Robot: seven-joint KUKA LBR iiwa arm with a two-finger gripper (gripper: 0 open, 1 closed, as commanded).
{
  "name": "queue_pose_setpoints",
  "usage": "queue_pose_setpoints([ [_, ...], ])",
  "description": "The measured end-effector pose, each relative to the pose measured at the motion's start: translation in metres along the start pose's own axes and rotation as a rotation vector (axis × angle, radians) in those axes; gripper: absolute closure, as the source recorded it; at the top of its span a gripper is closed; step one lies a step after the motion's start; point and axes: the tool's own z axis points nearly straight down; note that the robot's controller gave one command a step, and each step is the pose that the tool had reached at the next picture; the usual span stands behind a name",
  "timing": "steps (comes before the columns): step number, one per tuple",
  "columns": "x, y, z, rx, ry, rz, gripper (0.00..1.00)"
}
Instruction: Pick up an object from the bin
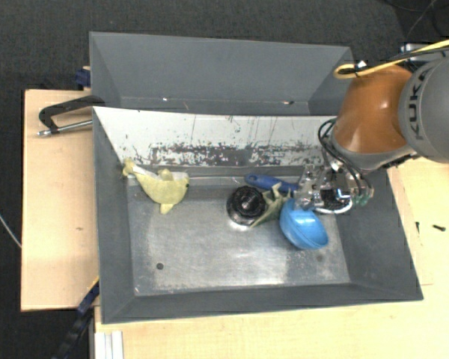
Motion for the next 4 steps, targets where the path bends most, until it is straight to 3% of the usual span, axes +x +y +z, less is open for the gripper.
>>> queue_pose_setpoints([
  [1, 0.009, 0.02, -0.002, -0.001, -0.011, 0.021, 1.0],
  [2, -0.007, 0.059, -0.042, -0.01, -0.012, 0.011, 1.0],
  [3, -0.001, 0.088, -0.025, -0.011, 0.001, 0.028, 1.0],
  [4, 0.001, 0.093, -0.062, -0.009, -0.012, 0.009, 1.0],
])
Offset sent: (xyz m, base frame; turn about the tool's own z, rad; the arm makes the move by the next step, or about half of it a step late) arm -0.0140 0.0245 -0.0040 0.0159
